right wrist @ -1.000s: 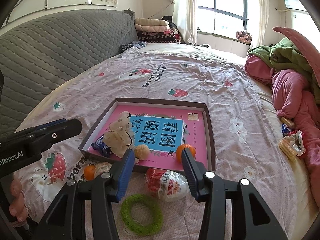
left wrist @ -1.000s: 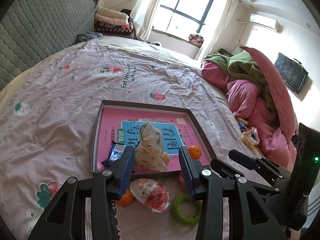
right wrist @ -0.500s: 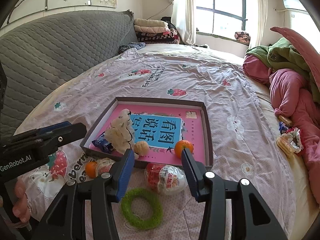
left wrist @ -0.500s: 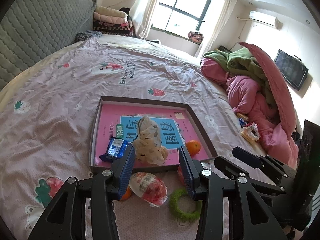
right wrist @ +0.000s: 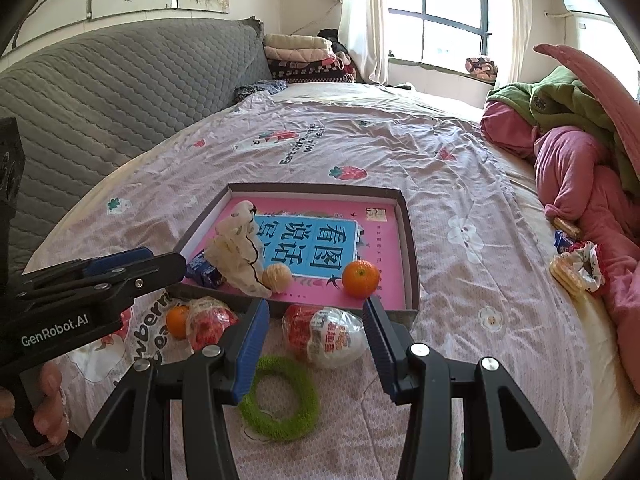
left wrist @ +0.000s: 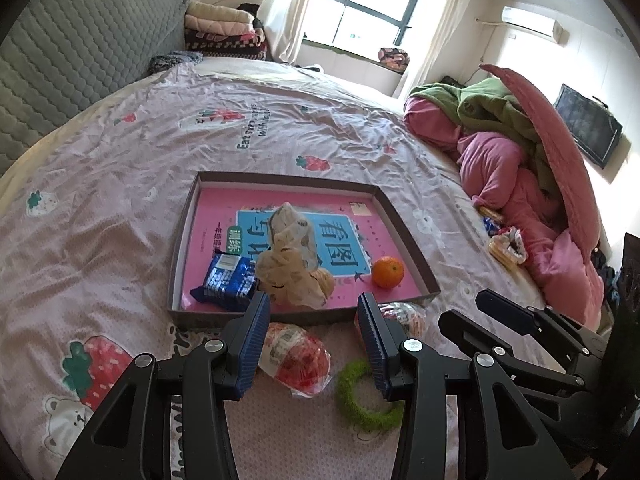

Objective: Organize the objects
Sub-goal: 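Withdraw both grippers from the tray back toward the remaining items, then move the right gripper to the green ring while the left gripper approaches the red-wrapped packet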

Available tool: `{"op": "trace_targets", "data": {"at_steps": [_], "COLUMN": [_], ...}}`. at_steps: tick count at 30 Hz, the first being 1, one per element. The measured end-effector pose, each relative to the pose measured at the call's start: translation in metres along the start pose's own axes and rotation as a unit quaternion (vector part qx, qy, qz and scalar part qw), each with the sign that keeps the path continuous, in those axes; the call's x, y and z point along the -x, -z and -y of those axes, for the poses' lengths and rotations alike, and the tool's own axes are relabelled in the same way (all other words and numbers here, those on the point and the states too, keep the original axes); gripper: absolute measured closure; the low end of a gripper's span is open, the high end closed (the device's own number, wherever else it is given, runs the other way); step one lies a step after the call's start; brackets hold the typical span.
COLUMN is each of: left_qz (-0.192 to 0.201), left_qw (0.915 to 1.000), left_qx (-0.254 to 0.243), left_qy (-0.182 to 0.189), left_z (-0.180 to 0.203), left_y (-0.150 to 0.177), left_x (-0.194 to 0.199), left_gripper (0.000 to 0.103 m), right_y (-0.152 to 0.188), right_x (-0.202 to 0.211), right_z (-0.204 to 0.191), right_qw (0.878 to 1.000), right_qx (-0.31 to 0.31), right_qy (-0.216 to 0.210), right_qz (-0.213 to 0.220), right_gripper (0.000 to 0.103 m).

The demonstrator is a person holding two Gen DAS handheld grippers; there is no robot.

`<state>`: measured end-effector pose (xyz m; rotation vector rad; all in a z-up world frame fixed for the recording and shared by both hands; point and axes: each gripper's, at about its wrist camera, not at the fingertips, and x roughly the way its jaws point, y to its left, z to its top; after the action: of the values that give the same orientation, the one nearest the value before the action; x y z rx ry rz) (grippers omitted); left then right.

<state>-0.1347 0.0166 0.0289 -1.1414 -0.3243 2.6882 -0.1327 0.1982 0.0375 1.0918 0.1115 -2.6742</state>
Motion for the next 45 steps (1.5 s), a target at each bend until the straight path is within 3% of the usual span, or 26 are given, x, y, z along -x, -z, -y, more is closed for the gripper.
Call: {"op": "trace_targets", "data": {"at_steps": [45], "left_qz": [-0.038], "left_qw": [0.9989], "left_qx": [-0.022], "left_qy": [-0.016], "left_z": [0.005], "left_y": [0.023], "left_x": [-0.002], "left_gripper": [0.055], "right_y": [0.028], "right_x": [-0.001], "right_z": [-0.005], "right_qw": [1.0], "right_qx": [0.003], "right_qy": [-0.002], "right_qz": [-0.027], "right_gripper": [0.054]}}
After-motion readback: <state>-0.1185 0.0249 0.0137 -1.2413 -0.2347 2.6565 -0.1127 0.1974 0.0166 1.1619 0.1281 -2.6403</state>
